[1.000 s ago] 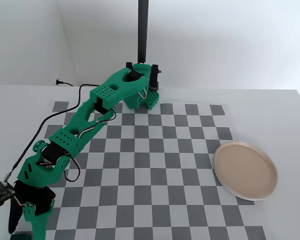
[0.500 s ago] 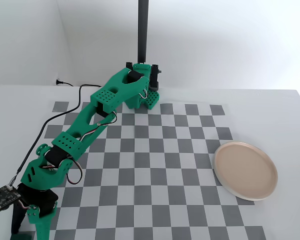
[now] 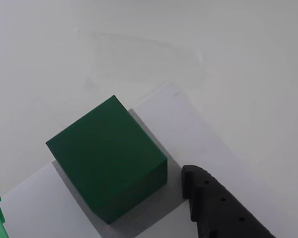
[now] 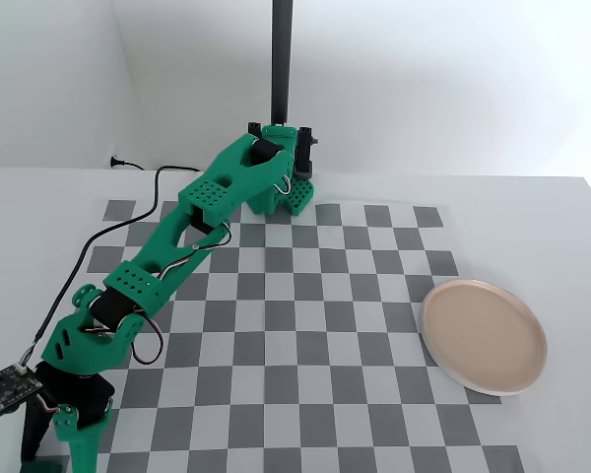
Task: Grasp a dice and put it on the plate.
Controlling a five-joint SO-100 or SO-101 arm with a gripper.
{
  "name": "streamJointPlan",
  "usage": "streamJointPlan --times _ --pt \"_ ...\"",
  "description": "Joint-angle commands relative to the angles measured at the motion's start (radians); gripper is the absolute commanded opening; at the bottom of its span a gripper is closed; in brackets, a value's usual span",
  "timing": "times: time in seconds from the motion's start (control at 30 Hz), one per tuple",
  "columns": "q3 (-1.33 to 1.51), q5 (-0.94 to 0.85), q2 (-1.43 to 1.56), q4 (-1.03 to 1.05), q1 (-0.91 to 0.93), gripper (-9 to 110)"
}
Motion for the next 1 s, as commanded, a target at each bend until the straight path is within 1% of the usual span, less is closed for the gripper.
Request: streamJointPlan --times 0.0,0.1,0.27,0.33,0.4,0.57,0.67,0.97 --pt "-0.124 -0.002 0.023 0.014 0.009 35" --pt "-0.140 -0.005 0.011 0.025 0.011 34" --pt "-0.160 -0.009 -0.012 0.037 0.015 29" --pt "-0.167 -0.012 -0.020 0.041 0.017 23" --pt "-0.172 -0.014 -0.026 0.041 0.020 19" --pt "-0.173 -0.014 -0.031 0.041 0.021 19" --pt "-0.176 -0.014 -0.032 0.044 0.023 16" --pt "-0.187 -0.014 -0.034 0.052 0.021 16"
